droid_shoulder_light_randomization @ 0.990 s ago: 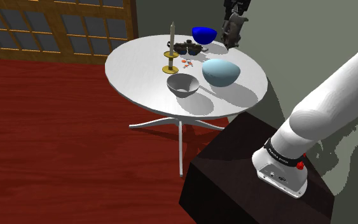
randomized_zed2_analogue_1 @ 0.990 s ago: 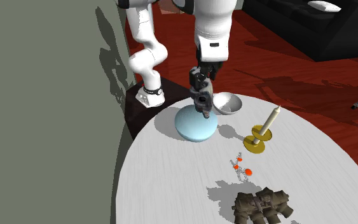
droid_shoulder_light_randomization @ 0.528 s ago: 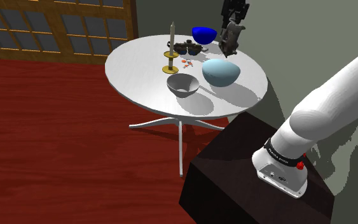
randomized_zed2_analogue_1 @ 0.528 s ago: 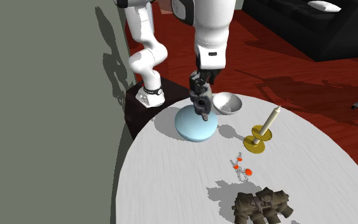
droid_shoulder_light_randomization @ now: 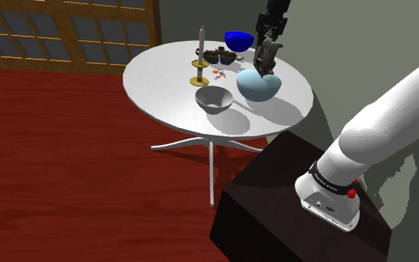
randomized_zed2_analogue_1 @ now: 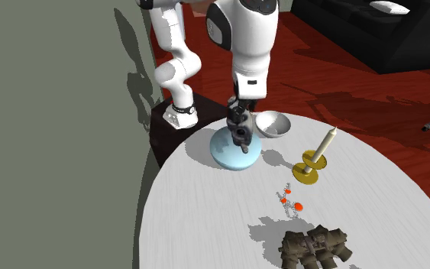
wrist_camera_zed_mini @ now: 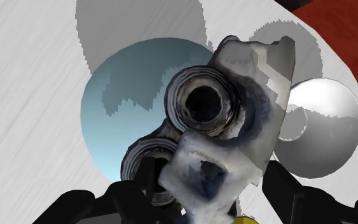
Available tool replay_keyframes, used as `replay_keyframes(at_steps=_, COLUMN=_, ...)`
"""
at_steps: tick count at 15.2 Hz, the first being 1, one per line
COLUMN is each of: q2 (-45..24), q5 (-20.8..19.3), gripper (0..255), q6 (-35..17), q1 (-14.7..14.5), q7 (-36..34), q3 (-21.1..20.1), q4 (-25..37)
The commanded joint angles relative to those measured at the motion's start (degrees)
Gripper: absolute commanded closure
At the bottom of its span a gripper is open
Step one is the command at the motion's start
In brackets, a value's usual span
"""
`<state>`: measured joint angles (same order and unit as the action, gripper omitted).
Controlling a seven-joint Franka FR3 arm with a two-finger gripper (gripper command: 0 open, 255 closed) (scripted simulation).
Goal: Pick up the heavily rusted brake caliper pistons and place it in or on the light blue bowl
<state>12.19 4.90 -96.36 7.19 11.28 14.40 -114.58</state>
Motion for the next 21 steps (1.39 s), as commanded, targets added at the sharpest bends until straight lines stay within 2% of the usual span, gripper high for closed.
replay_keyframes(at_steps=1, q2=-0.1, q5=0.0, gripper=255, q6=-1.5, q1=0.0, q7=0.2, q3=0.0, q4=-1.3)
replay_keyframes(at_steps=7, q2=-0.6, q5=0.2, gripper=255, q6=-6.2, q1=0.1, q7=0.8, q3=0.1, q4=-5.6)
replay_keyframes(at_steps=15, q2=-0.6, q5=0.2, gripper=255, q6=-6.2, q1=0.1, q7=0.8, q3=0.1, q4=-5.6)
replay_keyframes(at_steps=16, q2=-0.6, q5=0.2, gripper=0, q6=-6.2, q1=0.1, q7=0.8, q3=0.1, q4=-5.6)
replay_keyframes(at_steps=21, q2=-0.6, q5=0.2, gripper=0, q6=-6.2, q1=0.1, q7=0.8, q3=0.1, q4=-5.6)
